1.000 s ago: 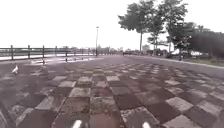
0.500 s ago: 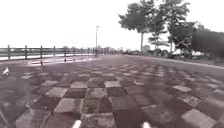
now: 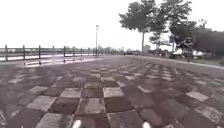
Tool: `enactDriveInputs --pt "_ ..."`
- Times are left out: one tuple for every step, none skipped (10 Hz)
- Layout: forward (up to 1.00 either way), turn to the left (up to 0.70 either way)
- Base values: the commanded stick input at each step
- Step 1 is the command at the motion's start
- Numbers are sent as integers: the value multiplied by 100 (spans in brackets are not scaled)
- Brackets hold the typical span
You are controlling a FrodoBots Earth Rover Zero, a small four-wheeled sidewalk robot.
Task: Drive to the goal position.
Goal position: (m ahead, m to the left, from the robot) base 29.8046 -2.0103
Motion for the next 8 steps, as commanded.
enactDriveInputs --pt "85 1" --pt "85 1" --pt "85 1" --pt "85 1" --pt "85 1" --pt "85 1" --pt "85 1" --pt "85 1"
